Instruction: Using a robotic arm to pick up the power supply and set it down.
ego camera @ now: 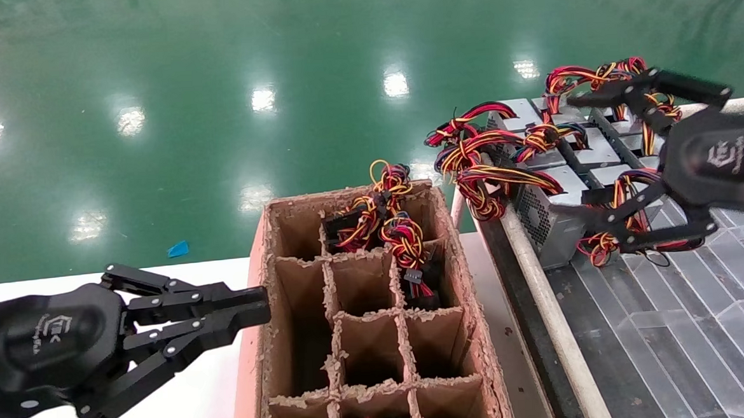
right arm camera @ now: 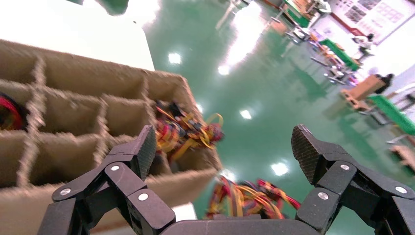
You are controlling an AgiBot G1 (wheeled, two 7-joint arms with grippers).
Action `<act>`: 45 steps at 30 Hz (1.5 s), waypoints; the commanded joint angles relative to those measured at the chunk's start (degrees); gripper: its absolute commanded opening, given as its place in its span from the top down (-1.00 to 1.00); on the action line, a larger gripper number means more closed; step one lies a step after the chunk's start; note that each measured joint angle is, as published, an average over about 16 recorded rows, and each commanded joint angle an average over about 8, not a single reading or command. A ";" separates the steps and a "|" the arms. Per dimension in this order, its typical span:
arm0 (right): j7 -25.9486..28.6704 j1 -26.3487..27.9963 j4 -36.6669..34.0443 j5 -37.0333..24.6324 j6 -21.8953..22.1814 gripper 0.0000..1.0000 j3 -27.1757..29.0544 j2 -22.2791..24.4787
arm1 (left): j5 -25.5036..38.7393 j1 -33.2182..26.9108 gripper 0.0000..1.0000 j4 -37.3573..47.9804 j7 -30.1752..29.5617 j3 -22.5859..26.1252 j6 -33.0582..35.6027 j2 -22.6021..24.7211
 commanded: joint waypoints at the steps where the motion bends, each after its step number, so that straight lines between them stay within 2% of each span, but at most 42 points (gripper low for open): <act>1: 1.94 -1.67 1.75 0.35 0.16 -1.00 1.09 -0.16 | 0.00 0.00 -1.00 0.00 0.00 0.00 0.00 0.00; 33: 33.11 -28.59 29.88 5.98 2.73 -1.00 18.62 -2.74 | 0.00 0.00 -1.00 0.00 0.00 0.00 0.00 0.00; 38: 36.17 -31.47 32.90 6.59 3.00 -1.00 20.47 -3.01 | 0.00 0.00 -1.00 0.01 0.00 0.00 -0.01 0.00; 45: 36.61 -32.16 33.60 6.83 3.11 -1.00 20.99 -3.09 | 0.00 0.01 -1.00 0.02 0.00 -0.01 -0.02 -0.01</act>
